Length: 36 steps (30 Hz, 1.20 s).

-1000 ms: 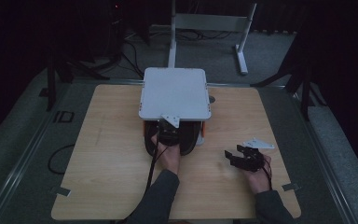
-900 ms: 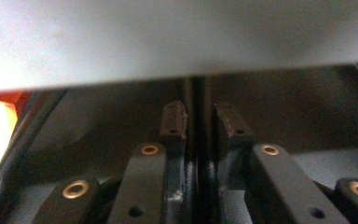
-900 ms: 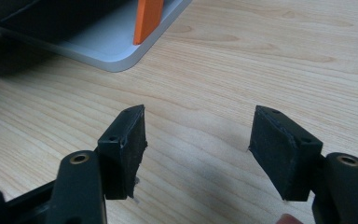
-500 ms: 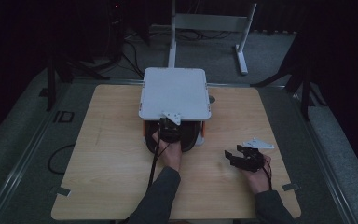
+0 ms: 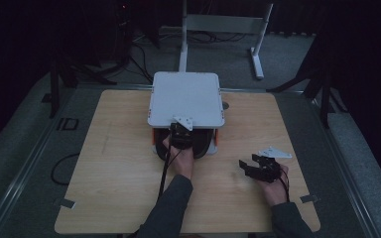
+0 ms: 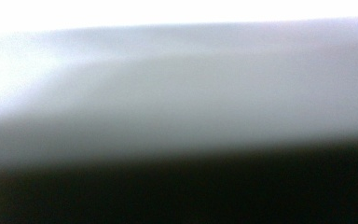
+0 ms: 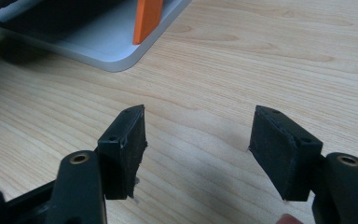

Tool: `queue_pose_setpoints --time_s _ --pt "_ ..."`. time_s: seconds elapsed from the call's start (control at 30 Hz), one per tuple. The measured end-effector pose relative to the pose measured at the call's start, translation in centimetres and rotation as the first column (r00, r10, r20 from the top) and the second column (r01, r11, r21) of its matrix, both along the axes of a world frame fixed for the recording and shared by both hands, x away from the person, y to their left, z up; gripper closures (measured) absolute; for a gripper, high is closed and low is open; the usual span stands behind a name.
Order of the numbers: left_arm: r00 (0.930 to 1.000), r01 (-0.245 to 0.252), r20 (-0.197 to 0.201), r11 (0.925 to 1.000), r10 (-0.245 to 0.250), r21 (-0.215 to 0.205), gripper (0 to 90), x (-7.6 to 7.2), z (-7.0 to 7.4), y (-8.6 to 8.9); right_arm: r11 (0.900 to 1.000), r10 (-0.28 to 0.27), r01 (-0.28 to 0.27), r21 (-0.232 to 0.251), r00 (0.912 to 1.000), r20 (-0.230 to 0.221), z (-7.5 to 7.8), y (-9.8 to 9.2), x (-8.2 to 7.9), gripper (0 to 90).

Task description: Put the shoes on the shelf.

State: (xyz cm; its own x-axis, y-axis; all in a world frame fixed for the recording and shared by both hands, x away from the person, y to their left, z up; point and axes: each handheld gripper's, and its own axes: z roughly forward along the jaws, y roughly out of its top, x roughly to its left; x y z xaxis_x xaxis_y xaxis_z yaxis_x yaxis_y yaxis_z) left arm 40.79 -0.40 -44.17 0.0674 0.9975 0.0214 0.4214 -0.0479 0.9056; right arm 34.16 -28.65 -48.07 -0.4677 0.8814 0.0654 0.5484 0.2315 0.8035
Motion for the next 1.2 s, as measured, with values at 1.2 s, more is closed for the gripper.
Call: queue_pose_setpoints --time_s 1.2 --pt "0.9967 0.028 0.076 0.9992 -0.026 -0.028 48.1 -0.5 0.3 1.2 1.0 0.001 -0.001 -0.002 1.0 0.004 0.1 0.0 -0.1 35.6"
